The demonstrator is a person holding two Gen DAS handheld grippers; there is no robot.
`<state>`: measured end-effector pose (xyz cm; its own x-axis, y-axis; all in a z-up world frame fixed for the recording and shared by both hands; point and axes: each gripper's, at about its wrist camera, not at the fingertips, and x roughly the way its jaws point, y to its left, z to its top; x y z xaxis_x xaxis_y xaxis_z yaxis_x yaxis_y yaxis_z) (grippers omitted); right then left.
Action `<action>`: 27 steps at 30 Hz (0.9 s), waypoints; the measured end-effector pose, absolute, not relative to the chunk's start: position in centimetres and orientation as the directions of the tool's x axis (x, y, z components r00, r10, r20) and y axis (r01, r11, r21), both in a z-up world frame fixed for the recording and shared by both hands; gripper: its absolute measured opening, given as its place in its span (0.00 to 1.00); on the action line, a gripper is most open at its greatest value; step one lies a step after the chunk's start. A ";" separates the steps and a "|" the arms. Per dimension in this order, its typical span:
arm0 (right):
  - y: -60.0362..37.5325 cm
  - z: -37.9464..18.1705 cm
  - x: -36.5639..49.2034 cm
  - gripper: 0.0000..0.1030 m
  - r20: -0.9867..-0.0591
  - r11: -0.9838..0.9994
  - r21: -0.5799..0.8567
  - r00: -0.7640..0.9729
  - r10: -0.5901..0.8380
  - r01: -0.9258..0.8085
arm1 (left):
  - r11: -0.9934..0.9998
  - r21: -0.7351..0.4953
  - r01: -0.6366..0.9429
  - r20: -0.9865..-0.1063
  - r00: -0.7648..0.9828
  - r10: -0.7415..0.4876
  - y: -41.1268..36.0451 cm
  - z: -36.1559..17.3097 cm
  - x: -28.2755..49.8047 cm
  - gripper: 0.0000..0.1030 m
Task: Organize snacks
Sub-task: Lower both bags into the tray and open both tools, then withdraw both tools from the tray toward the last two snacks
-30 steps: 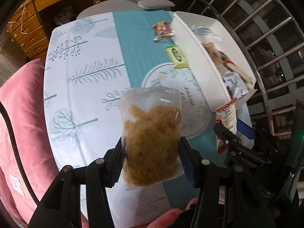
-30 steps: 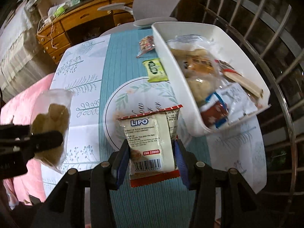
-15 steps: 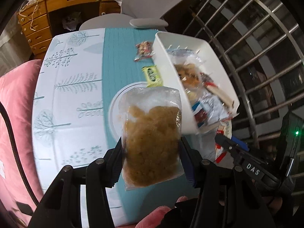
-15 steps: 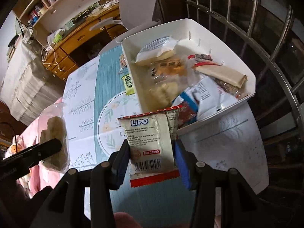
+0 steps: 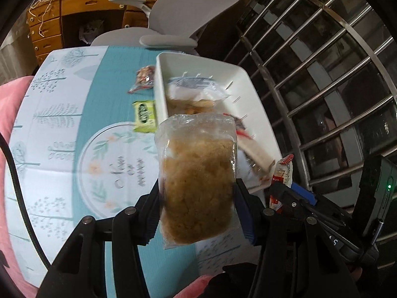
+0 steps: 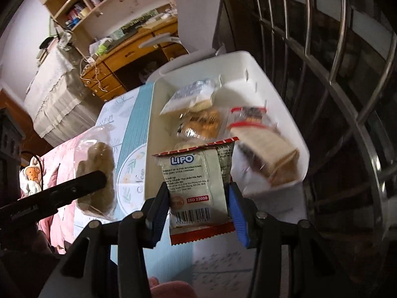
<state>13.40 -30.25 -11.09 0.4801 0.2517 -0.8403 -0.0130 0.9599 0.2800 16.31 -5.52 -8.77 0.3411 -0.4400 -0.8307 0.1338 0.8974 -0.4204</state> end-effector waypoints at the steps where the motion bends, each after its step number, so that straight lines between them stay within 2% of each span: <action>1: -30.8 -11.0 13.6 0.45 -0.835 0.959 0.282 0.488 0.255 -0.019 | 0.896 -0.424 0.134 -0.826 0.348 -0.443 -6.0 -8.6 16.4 0.51; 8: -33.5 -10.0 15.2 0.45 -0.821 0.961 0.273 0.508 0.261 -0.053 | 0.873 -0.459 0.167 -0.773 0.410 -0.485 -9.0 -7.2 18.0 0.51; 15: -34.7 -10.8 16.8 0.46 -0.826 0.950 0.309 0.484 0.291 -0.044 | 0.876 -0.466 0.124 -0.781 0.407 -0.473 -9.4 -8.1 18.6 0.51; 17: -35.2 -11.3 17.1 0.50 -0.826 0.937 0.349 0.463 0.323 -0.031 | 0.881 -0.459 0.113 -0.793 0.395 -0.463 -9.3 -8.6 18.5 0.51; 19: -35.8 -11.9 17.2 0.65 -0.826 0.923 0.385 0.452 0.339 0.012 | 0.886 -0.453 0.095 -0.806 0.380 -0.453 -9.0 -9.2 18.4 0.51; 27: -35.6 -13.0 16.8 0.66 -0.831 0.903 0.424 0.426 0.357 0.070 | 0.898 -0.436 0.068 -0.833 0.346 -0.431 -7.7 -10.4 18.2 0.54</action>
<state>16.76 -35.61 -13.03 0.4259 0.3570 -0.8314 0.0700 0.9031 0.4237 18.24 -7.68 -10.36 0.3462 -0.4308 -0.8334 0.0682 0.8975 -0.4356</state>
